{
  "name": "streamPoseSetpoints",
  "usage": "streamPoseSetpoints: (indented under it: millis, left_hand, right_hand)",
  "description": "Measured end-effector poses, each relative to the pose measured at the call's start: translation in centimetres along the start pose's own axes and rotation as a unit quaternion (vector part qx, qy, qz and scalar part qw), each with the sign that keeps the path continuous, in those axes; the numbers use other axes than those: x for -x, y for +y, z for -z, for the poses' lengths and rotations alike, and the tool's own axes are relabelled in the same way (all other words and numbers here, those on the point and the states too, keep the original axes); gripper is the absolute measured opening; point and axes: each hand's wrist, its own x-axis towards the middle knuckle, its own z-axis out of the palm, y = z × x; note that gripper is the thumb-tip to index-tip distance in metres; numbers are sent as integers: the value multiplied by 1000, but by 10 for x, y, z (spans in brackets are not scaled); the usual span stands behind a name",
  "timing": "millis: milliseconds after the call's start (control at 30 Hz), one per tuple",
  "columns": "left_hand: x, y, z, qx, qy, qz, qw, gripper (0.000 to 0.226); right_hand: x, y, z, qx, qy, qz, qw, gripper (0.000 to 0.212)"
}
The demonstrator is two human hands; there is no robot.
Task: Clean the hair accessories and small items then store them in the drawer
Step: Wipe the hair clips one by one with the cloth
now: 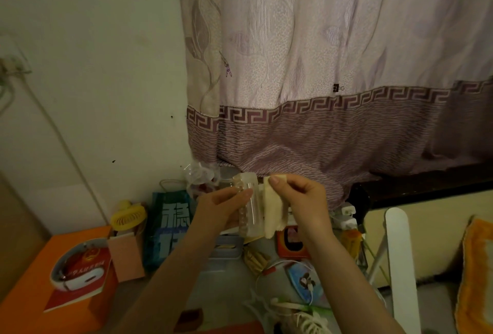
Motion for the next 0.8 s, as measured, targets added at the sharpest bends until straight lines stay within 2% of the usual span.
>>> streamPoseSetpoints:
  millis: [267,433,667,800]
  left_hand:
    - [2,-7,-2,-6,-24,17,1000,7]
    - [2,-8,-1,7,-28,17,999,7]
    - [-2,-11,-3,8,-10,-27,1000,7]
    - [-4,-8,-6,26,13,-52,998,10]
  right_hand:
    - [-9,11,2,50,41,49,997,14]
    - [-5,15,3,43,29,36,998,33]
    - [-1,27,5,94,21,22,995,19]
    - [9,29,2,75,-3,22,997,44]
